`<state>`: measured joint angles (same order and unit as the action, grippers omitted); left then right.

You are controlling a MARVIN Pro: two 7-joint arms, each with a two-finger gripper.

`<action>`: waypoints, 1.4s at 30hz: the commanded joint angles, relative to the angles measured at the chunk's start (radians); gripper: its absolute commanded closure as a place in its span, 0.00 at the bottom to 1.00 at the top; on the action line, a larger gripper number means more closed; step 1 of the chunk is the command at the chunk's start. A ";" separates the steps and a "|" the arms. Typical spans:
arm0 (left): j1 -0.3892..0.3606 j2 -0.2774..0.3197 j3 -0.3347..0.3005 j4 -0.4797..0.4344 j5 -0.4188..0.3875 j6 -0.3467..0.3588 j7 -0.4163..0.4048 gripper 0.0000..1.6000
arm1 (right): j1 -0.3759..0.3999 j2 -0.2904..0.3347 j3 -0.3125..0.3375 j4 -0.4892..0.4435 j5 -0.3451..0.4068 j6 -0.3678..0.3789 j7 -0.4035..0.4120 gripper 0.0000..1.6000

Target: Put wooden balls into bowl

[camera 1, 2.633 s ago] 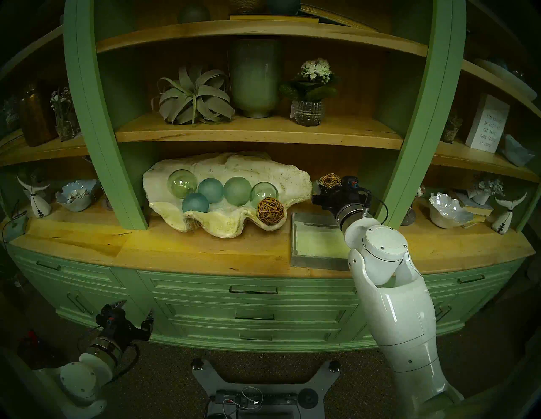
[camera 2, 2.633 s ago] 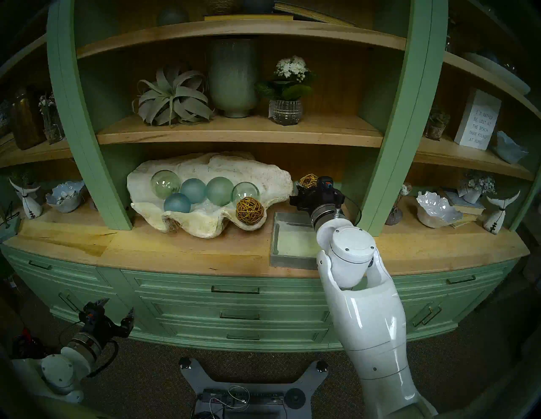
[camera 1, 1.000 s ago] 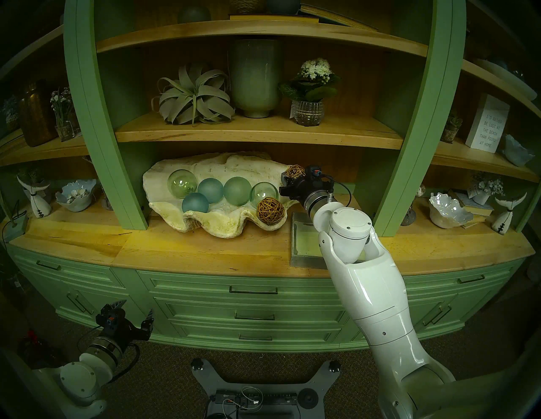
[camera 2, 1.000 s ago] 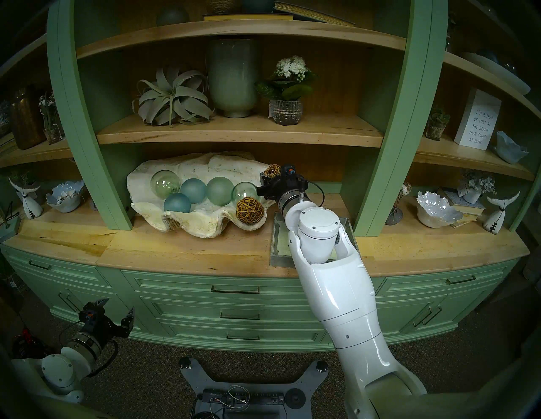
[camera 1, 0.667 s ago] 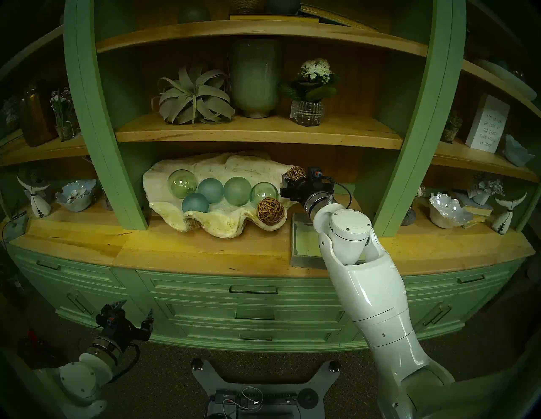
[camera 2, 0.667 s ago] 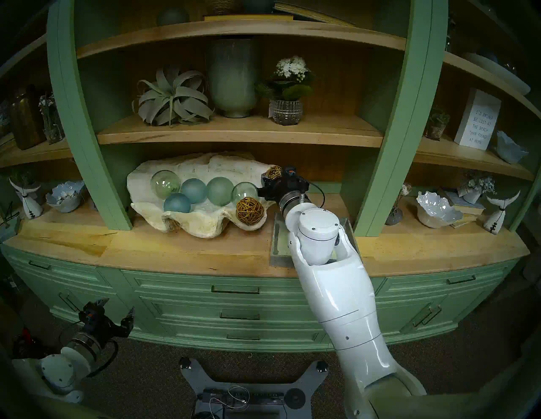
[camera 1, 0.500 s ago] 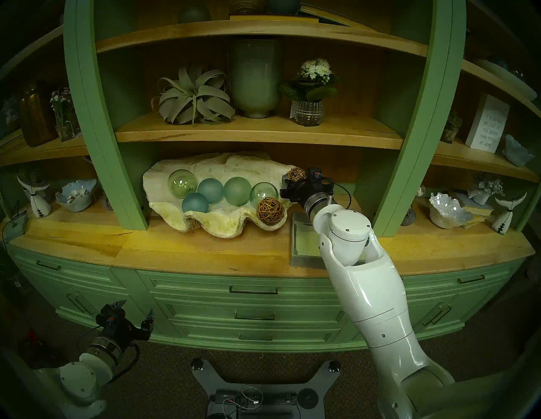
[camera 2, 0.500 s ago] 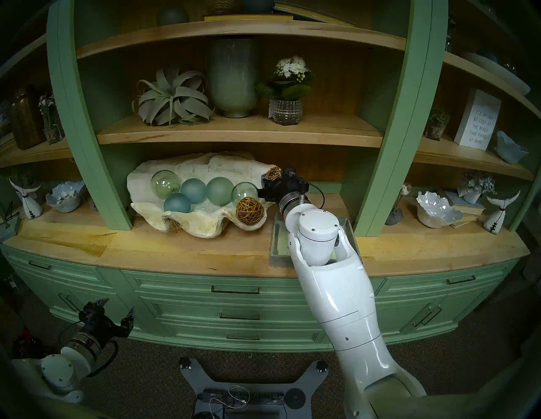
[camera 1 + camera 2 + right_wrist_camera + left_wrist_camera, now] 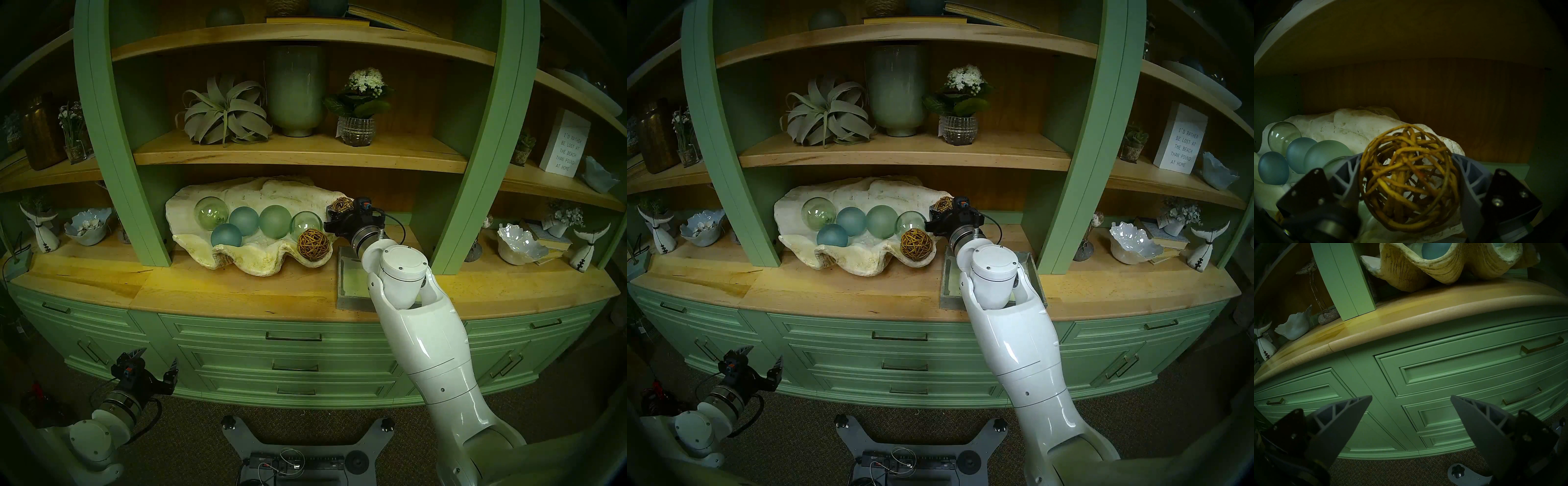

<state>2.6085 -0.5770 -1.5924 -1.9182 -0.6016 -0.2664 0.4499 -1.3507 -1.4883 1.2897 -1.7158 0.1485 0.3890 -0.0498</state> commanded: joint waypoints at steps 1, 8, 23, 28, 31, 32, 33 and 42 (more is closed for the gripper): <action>-0.001 0.001 -0.013 -0.011 0.002 -0.015 0.000 0.00 | 0.027 -0.004 0.000 -0.029 -0.001 -0.011 0.005 0.37; -0.001 0.001 -0.013 -0.011 0.002 -0.015 0.000 0.00 | 0.026 -0.007 0.001 -0.033 -0.003 -0.009 0.007 0.04; -0.001 0.002 -0.012 -0.011 0.002 -0.015 0.000 0.00 | 0.021 -0.012 0.003 -0.044 -0.010 -0.010 0.009 0.00; -0.002 0.002 -0.012 -0.011 0.002 -0.014 0.001 0.00 | 0.015 -0.010 -0.001 -0.070 -0.015 -0.019 0.013 0.00; -0.003 0.002 -0.011 -0.011 0.002 -0.014 0.001 0.00 | 0.009 -0.010 -0.001 -0.097 -0.017 -0.017 0.012 0.00; -0.003 0.002 -0.011 -0.011 0.002 -0.014 0.001 0.00 | 0.007 -0.010 0.000 -0.106 -0.017 -0.013 0.012 0.00; -0.003 0.002 -0.011 -0.011 0.002 -0.014 0.001 0.00 | 0.006 -0.010 0.000 -0.111 -0.018 -0.010 0.012 0.00; -0.003 0.002 -0.011 -0.011 0.002 -0.014 0.001 0.00 | -0.050 0.006 0.023 -0.195 -0.017 -0.014 0.009 0.00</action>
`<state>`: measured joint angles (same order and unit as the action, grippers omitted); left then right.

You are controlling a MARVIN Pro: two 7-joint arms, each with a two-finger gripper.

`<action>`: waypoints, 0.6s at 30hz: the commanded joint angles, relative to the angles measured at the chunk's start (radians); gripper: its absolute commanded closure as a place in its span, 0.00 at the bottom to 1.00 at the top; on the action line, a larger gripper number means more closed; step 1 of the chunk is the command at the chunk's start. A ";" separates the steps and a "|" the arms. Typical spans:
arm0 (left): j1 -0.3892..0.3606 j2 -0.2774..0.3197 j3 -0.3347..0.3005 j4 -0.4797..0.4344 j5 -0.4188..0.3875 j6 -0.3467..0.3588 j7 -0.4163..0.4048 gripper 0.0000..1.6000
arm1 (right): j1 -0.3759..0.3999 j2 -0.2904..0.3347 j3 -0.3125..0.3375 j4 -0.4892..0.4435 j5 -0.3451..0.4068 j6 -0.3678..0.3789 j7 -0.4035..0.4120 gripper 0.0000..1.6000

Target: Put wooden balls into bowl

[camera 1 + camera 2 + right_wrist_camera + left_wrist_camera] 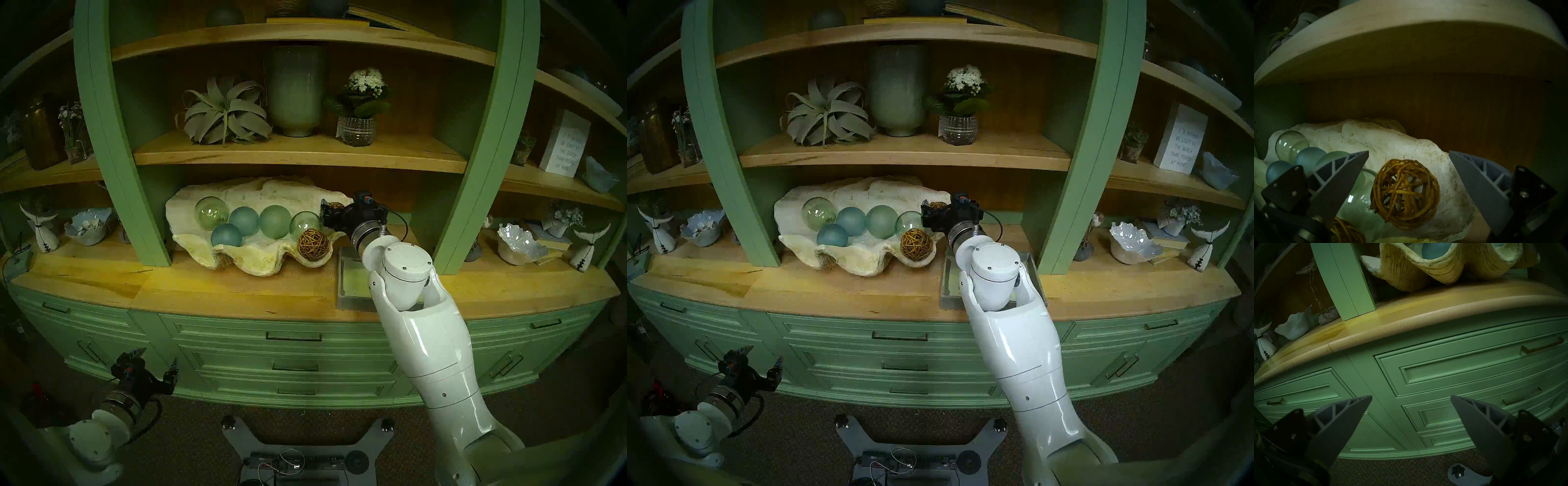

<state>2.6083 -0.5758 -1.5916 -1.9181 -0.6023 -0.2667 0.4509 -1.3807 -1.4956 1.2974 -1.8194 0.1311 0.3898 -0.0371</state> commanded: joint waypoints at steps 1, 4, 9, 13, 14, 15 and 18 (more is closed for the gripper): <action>-0.002 0.001 -0.012 -0.011 0.002 -0.014 0.000 0.00 | -0.046 0.019 0.028 -0.117 0.003 -0.016 -0.006 0.00; -0.002 0.001 -0.012 -0.011 0.002 -0.014 0.000 0.00 | -0.070 0.028 0.036 -0.145 0.006 -0.011 -0.003 0.00; -0.003 0.001 -0.011 -0.011 0.002 -0.013 0.000 0.00 | -0.137 0.047 0.079 -0.191 0.016 -0.020 -0.007 0.00; -0.003 0.001 -0.011 -0.011 0.002 -0.013 0.001 0.00 | -0.189 0.062 0.104 -0.238 0.026 -0.018 -0.002 0.00; -0.003 0.001 -0.011 -0.011 0.002 -0.013 0.001 0.00 | -0.207 0.067 0.112 -0.250 0.027 -0.020 -0.004 0.00; -0.003 0.001 -0.011 -0.011 0.002 -0.013 0.001 0.00 | -0.234 0.074 0.122 -0.277 0.035 -0.018 -0.001 0.00; -0.003 0.002 -0.011 -0.011 0.002 -0.013 0.001 0.00 | -0.275 0.082 0.137 -0.319 0.041 -0.009 -0.006 0.00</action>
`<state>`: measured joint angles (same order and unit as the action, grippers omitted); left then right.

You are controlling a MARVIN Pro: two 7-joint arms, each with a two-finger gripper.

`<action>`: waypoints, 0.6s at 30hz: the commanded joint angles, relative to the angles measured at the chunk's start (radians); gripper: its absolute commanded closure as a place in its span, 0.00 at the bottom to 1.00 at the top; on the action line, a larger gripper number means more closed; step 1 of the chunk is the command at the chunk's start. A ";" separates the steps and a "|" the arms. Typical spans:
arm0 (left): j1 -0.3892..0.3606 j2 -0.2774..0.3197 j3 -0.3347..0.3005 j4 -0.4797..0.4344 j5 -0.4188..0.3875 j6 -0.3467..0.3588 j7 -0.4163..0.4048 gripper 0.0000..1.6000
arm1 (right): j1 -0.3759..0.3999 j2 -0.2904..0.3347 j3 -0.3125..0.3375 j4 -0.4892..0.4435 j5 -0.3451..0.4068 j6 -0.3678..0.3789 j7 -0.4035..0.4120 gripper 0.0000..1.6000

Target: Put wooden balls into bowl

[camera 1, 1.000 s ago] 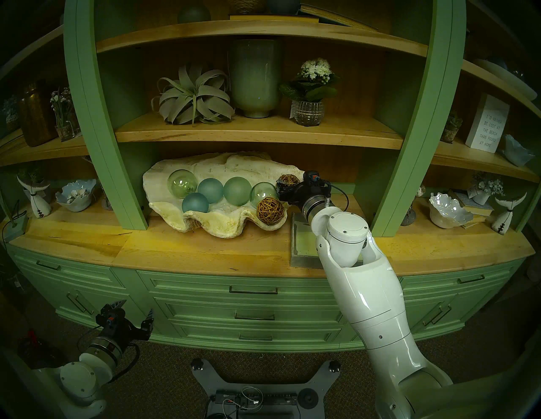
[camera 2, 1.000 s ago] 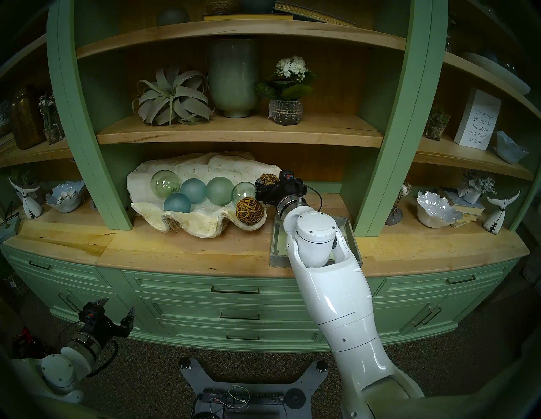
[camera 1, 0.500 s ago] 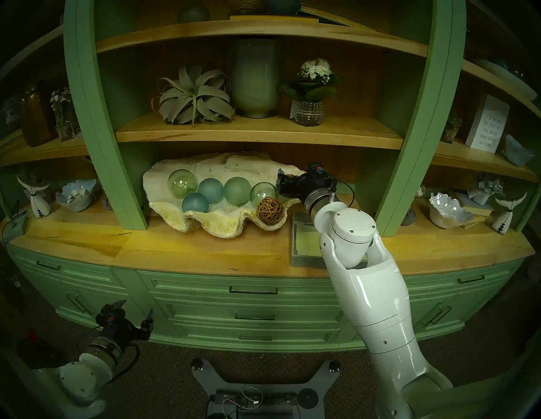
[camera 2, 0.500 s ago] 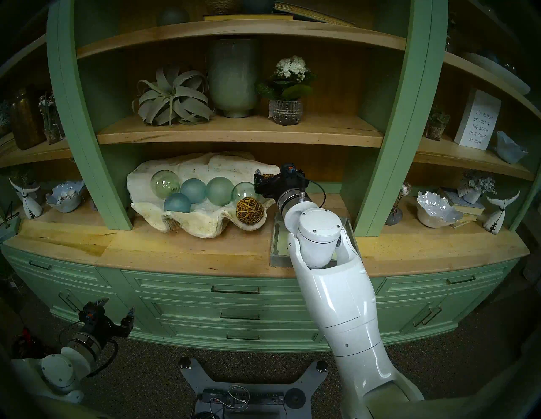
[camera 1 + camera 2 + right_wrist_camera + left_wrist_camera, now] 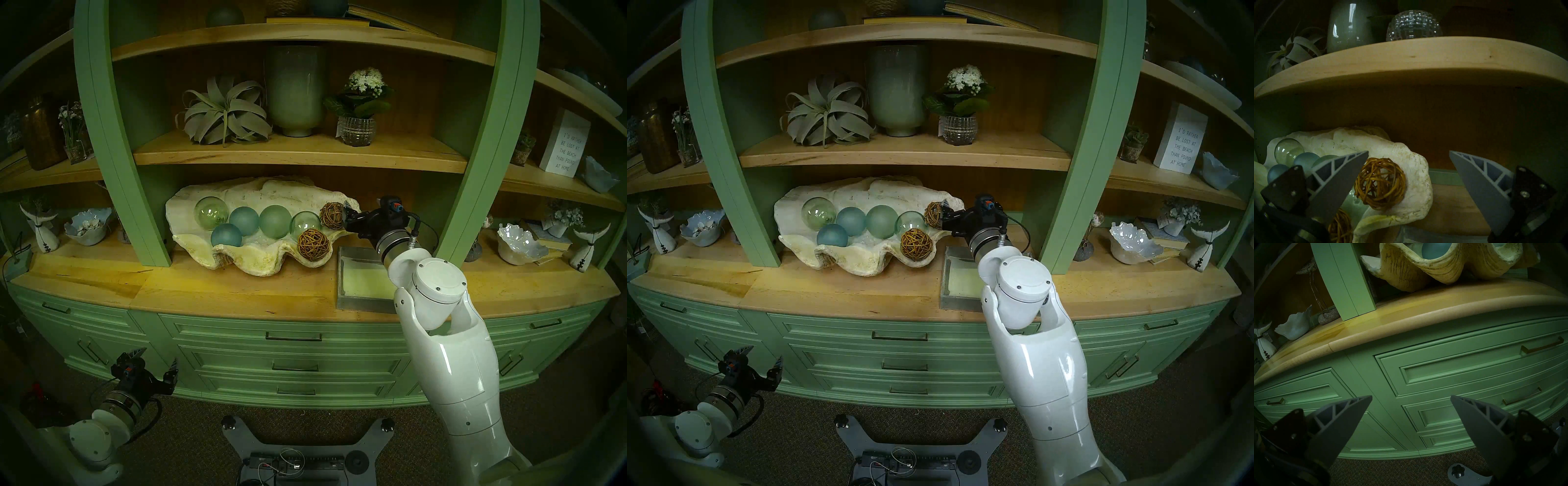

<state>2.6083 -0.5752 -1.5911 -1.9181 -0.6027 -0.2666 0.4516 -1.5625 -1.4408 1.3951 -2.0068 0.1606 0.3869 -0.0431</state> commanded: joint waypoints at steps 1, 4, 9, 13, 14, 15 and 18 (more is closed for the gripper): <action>-0.003 0.001 -0.011 -0.011 0.002 -0.013 0.000 0.00 | -0.092 0.027 0.041 -0.120 0.013 -0.018 0.003 0.00; -0.003 0.001 -0.012 -0.011 0.002 -0.013 0.000 0.00 | -0.130 0.035 0.057 -0.144 0.018 -0.020 0.001 0.00; -0.003 0.001 -0.011 -0.011 0.002 -0.014 0.000 0.00 | -0.209 0.042 0.092 -0.196 0.031 -0.011 -0.011 0.00; -0.002 0.001 -0.012 -0.011 0.002 -0.015 0.000 0.00 | -0.282 0.048 0.116 -0.250 0.047 0.007 -0.017 0.00; -0.002 0.001 -0.012 -0.011 0.002 -0.015 0.000 0.00 | -0.299 0.052 0.120 -0.254 0.049 0.006 -0.019 0.00; -0.002 0.002 -0.012 -0.011 0.002 -0.015 0.000 0.00 | -0.295 0.059 0.118 -0.249 0.056 0.009 -0.024 0.00; -0.001 0.002 -0.012 -0.011 0.002 -0.016 0.000 0.00 | -0.340 0.058 0.130 -0.272 0.055 -0.002 -0.020 0.00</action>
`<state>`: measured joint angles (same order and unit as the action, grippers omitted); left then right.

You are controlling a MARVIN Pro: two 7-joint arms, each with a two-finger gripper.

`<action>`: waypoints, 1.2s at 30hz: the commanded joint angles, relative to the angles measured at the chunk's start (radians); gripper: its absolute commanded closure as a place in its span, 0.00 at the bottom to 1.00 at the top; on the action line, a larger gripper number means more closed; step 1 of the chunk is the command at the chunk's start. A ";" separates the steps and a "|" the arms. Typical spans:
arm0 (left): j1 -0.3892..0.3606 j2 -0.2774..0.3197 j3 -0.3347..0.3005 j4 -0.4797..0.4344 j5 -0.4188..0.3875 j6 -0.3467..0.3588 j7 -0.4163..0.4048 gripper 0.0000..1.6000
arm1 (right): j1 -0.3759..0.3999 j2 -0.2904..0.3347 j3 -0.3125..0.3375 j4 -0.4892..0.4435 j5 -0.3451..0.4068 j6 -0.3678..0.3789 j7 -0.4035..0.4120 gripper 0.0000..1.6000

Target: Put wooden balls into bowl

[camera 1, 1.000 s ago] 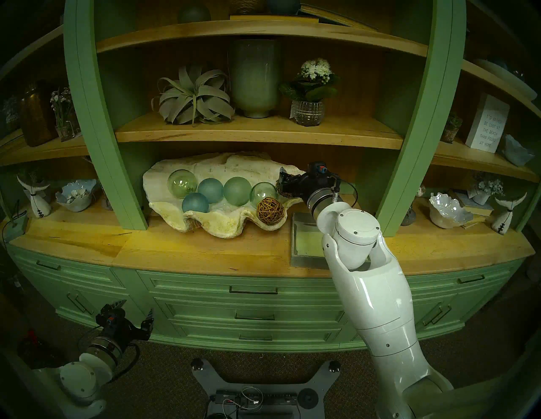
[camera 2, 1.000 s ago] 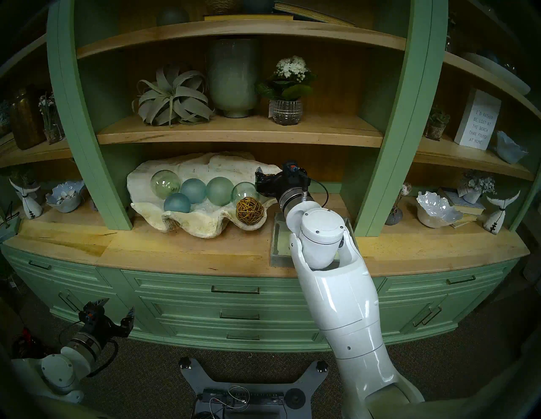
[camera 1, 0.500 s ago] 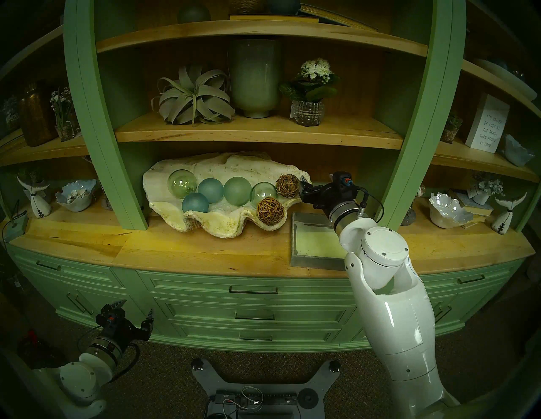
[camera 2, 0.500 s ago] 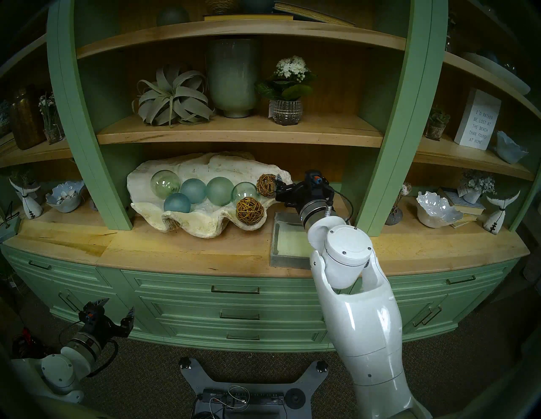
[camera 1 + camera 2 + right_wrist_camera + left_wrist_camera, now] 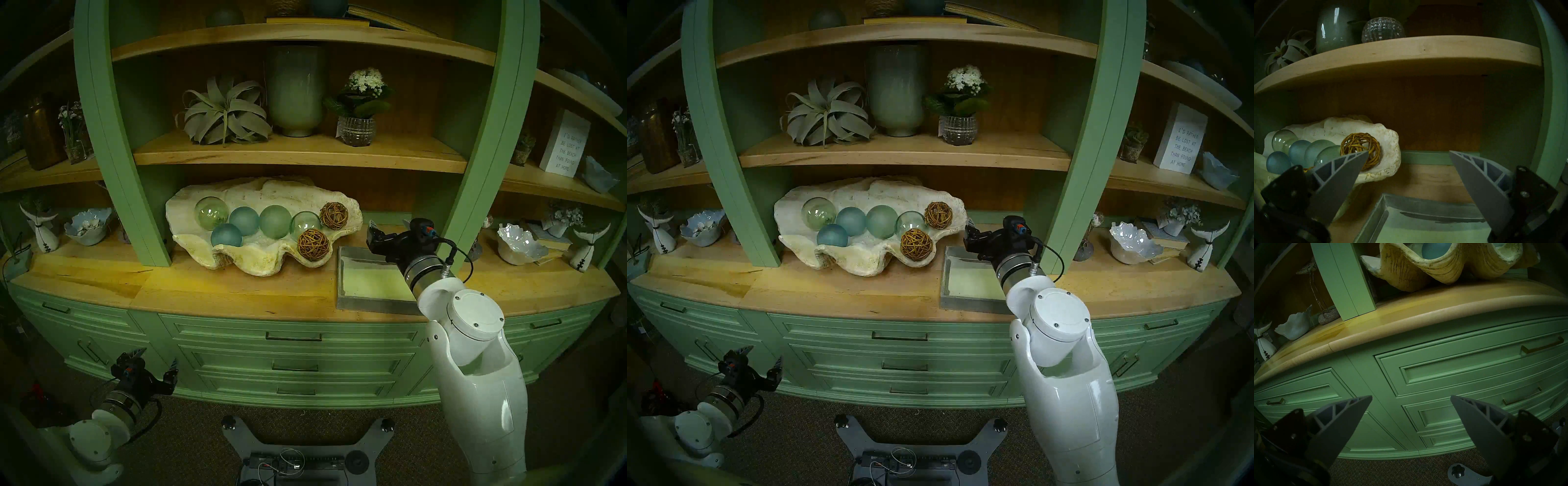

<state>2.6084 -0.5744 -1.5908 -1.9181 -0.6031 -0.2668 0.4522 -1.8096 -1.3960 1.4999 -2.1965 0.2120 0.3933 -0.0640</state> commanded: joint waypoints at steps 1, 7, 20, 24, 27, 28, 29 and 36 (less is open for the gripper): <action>-0.001 0.001 -0.013 -0.011 0.003 -0.016 0.000 0.00 | -0.101 0.016 0.026 -0.085 0.005 -0.006 0.002 0.00; 0.000 0.001 -0.013 -0.011 0.003 -0.017 -0.001 0.00 | -0.125 0.020 0.030 -0.083 0.013 -0.026 0.003 0.00; -0.001 0.001 -0.013 -0.011 0.002 -0.016 0.000 0.00 | -0.114 0.027 0.034 -0.081 0.016 -0.030 0.001 0.00; -0.001 0.001 -0.013 -0.011 0.002 -0.016 0.000 0.00 | -0.110 0.034 0.031 -0.081 0.014 -0.023 0.004 0.00; -0.001 0.001 -0.013 -0.011 0.002 -0.016 0.000 0.00 | -0.108 0.034 0.037 -0.080 0.038 -0.013 0.023 0.00; -0.001 0.002 -0.013 -0.011 0.002 -0.016 0.000 0.00 | -0.108 0.034 0.038 -0.079 0.038 -0.012 0.024 0.00; -0.001 0.002 -0.013 -0.011 0.002 -0.016 0.000 0.00 | -0.108 0.034 0.038 -0.079 0.038 -0.012 0.025 0.00; -0.001 0.002 -0.013 -0.011 0.002 -0.017 0.000 0.00 | -0.108 0.035 0.041 -0.079 0.043 -0.011 0.030 0.00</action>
<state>2.6087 -0.5737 -1.5909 -1.9182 -0.6035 -0.2678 0.4526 -1.9412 -1.3627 1.5356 -2.2385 0.2526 0.3876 -0.0373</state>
